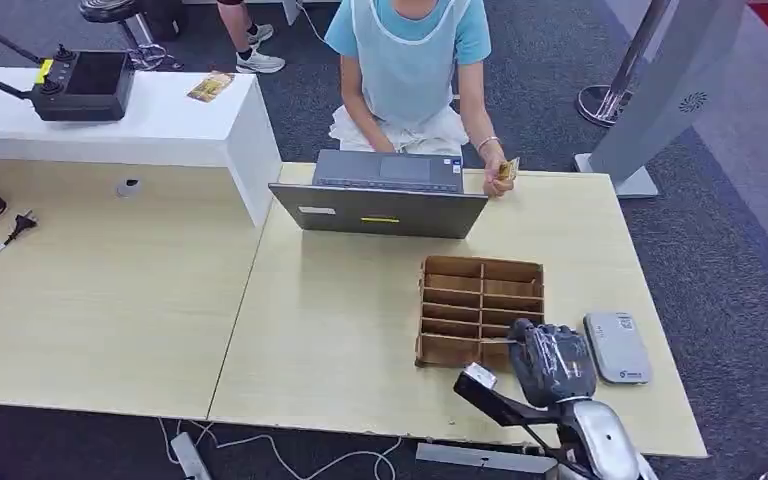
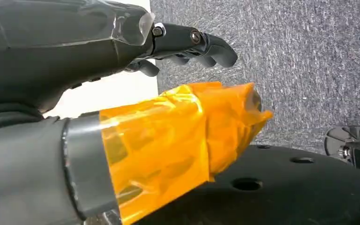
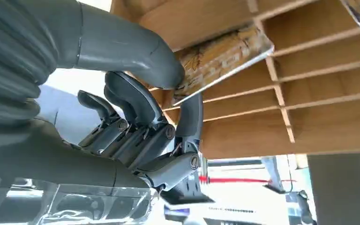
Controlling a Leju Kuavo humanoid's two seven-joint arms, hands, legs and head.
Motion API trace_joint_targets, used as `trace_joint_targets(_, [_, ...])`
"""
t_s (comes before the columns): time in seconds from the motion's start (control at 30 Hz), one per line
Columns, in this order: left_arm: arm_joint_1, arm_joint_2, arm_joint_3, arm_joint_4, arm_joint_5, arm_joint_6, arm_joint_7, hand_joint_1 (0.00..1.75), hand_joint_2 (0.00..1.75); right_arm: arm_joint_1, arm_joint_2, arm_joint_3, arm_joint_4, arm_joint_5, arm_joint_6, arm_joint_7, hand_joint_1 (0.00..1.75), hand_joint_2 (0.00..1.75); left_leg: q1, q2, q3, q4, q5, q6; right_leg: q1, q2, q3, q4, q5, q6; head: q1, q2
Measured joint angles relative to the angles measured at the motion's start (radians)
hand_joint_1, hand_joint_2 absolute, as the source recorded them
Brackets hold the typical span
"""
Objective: Pass the card to the sensor for recognition and then transmit it.
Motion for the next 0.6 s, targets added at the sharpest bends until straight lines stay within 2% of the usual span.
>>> trace_joint_targets(0.23, [0.0,0.0,0.0,0.0,0.002,0.003,-0.004,0.0,0.0,0.031,0.011,-0.046,-0.045,-0.128,-0.005,-0.045,1.75,1.75,0.0,0.0,0.0,0.0,0.0,0.0,0.0,0.0,0.0,0.0,0.0,0.0,0.0,0.0])
trace_joint_targets(0.6, [0.0,0.0,0.0,0.0,0.005,0.006,-0.013,0.0,0.0,0.071,0.02,-0.104,-0.105,-0.239,-0.006,-0.087,1.75,1.75,0.0,0.0,0.0,0.0,0.0,0.0,0.0,0.0,0.0,0.0,0.0,0.0,0.0,0.0])
